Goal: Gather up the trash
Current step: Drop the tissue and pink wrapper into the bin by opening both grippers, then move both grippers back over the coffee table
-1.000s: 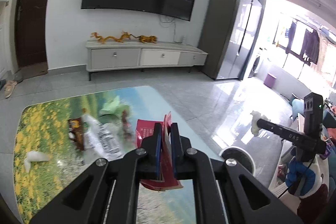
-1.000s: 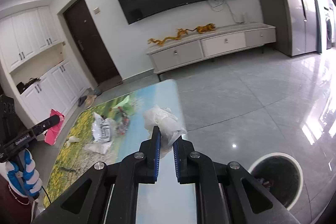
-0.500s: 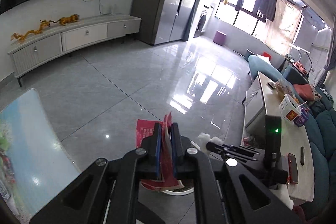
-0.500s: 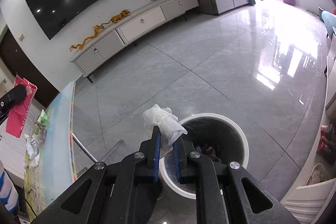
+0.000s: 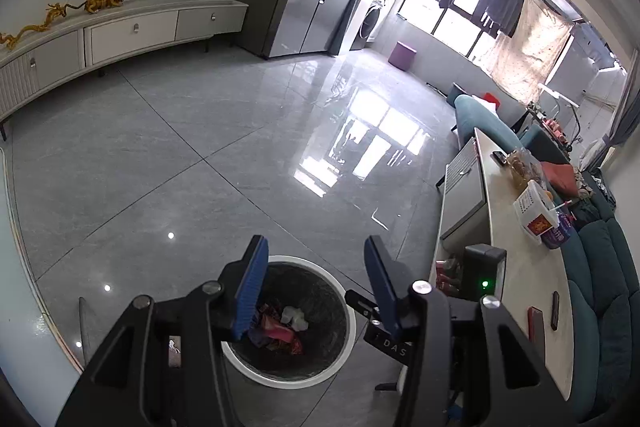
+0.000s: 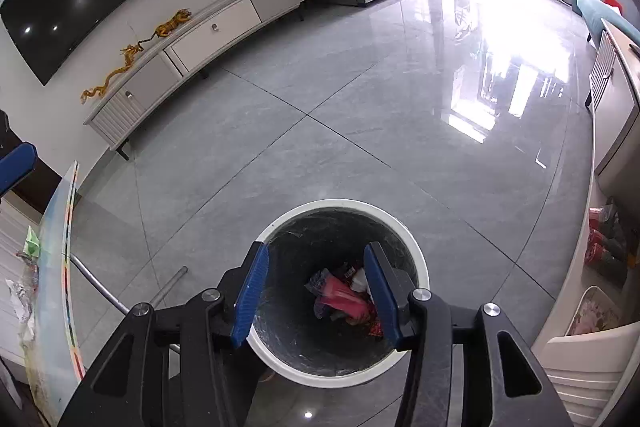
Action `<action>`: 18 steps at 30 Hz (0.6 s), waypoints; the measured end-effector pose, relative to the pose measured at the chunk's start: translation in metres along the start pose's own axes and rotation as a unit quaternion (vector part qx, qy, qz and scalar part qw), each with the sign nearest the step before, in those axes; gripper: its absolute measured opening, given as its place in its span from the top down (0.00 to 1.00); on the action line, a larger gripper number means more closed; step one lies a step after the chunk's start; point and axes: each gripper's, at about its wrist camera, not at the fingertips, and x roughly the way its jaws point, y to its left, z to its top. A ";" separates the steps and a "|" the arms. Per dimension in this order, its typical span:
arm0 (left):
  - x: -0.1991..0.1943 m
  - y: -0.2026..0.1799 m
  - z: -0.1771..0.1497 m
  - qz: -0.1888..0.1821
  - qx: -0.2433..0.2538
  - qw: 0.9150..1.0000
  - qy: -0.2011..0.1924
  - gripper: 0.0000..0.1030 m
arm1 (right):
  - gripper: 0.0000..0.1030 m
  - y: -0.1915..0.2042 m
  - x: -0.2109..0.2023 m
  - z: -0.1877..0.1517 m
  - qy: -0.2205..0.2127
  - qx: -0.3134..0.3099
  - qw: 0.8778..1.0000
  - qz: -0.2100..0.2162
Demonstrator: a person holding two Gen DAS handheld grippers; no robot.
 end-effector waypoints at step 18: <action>-0.192 0.079 -0.045 0.141 -0.017 0.982 -0.124 0.53 | 0.54 0.103 -0.100 0.011 -0.100 -0.091 0.988 0.073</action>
